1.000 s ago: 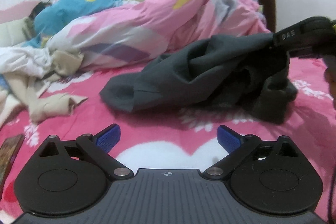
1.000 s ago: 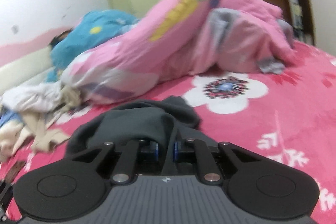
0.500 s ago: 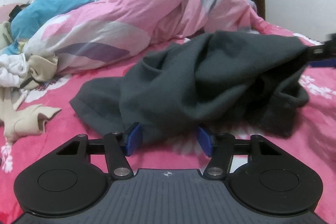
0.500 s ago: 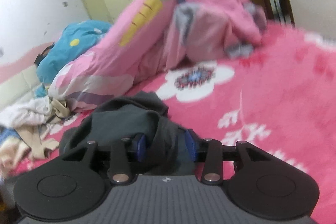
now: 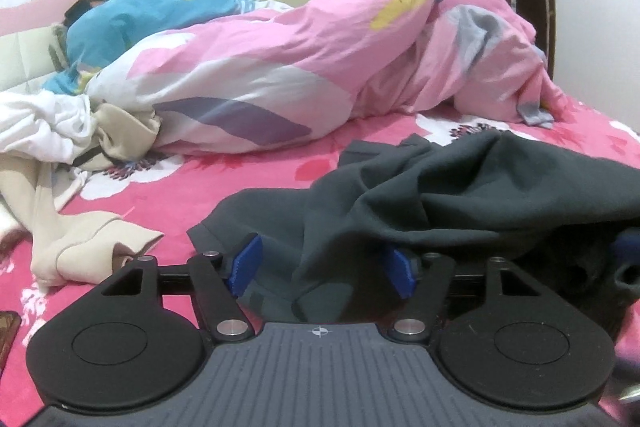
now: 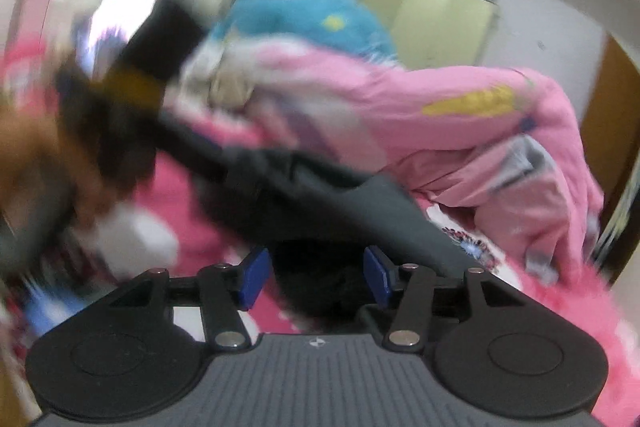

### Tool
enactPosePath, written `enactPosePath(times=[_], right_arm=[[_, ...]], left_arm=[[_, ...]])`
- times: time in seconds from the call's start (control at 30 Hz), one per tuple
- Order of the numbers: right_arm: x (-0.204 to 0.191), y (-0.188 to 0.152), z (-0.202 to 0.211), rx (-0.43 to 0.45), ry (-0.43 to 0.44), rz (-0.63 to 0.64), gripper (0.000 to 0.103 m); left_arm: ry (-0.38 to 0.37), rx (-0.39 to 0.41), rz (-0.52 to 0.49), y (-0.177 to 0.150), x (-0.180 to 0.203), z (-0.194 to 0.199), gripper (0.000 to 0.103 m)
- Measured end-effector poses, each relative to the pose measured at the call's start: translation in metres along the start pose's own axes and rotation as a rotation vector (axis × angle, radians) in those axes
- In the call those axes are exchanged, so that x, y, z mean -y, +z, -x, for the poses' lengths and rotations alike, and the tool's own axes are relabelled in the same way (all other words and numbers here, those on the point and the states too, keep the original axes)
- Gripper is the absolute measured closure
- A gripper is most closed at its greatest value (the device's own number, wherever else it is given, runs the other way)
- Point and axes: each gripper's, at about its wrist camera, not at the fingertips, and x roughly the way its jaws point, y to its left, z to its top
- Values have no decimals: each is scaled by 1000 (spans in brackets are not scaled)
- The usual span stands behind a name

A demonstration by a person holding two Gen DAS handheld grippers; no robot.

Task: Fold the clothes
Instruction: 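Grasp the trousers' elastic waistband with the right gripper while the left gripper approaches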

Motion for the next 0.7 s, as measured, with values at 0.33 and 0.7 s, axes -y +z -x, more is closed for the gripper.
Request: enactPosePath(times=[0.33, 0.7], right_arm=[[8, -6, -66, -135, -50, -2, 70], [82, 7, 9, -46, 215, -654, 80]], left_arm=[[-62, 53, 6, -15, -10, 39, 12], [-177, 142, -100, -37, -3, 94, 6]])
